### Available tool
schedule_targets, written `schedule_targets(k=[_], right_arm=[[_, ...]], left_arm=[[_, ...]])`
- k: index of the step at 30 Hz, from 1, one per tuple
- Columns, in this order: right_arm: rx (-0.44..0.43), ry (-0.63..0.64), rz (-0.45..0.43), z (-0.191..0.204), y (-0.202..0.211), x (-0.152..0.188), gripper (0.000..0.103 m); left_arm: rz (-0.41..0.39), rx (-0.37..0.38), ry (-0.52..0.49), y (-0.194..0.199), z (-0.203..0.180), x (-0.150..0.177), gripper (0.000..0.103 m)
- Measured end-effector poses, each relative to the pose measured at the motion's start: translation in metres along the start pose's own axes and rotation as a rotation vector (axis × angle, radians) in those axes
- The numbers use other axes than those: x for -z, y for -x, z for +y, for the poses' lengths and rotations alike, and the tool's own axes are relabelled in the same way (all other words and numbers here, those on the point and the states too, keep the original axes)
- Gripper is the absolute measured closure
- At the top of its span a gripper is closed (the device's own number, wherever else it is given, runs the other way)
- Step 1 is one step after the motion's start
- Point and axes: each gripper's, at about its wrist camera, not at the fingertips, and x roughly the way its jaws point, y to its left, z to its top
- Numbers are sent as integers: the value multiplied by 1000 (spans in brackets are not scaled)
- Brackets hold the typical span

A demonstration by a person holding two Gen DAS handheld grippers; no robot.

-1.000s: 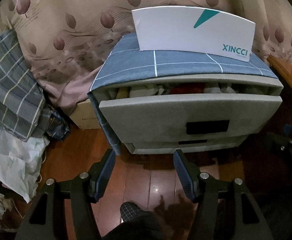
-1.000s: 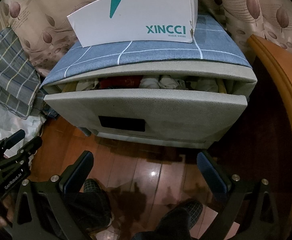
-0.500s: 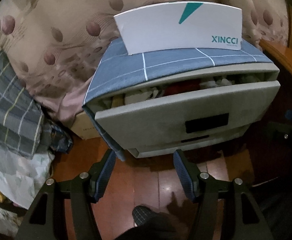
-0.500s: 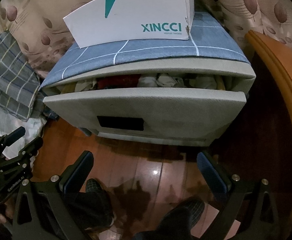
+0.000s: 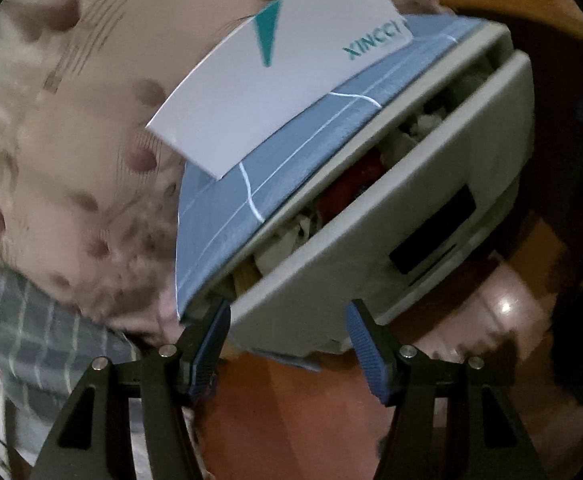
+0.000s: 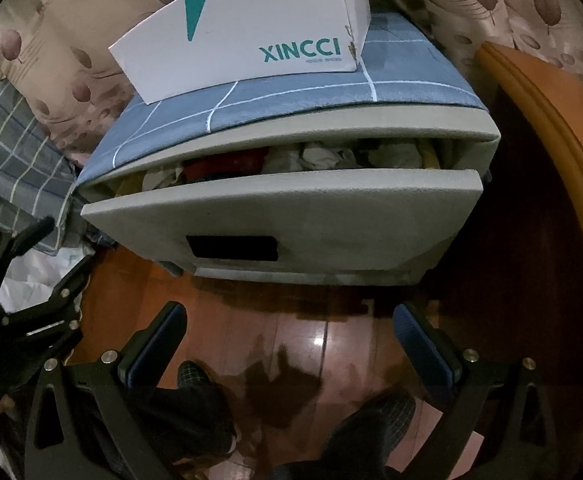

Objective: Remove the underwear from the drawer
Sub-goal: 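Hook the left gripper on the drawer front and pull it open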

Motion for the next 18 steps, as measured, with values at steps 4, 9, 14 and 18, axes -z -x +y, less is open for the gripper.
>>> schedule_targets(k=[4, 9, 14, 18], right_arm=[[-1, -3, 8, -1, -1, 0, 1], [-6, -17, 11, -4, -2, 0, 1], [-10, -32, 16, -7, -4, 1, 1], [-10, -32, 16, -7, -3, 2, 1]], left_arm=[[2, 7, -58, -20, -3, -5, 41], [3, 20, -97, -42, -4, -14, 41], [20, 52, -127, -62, -5, -19, 41], [36, 92, -144, -77, -6, -21, 41]])
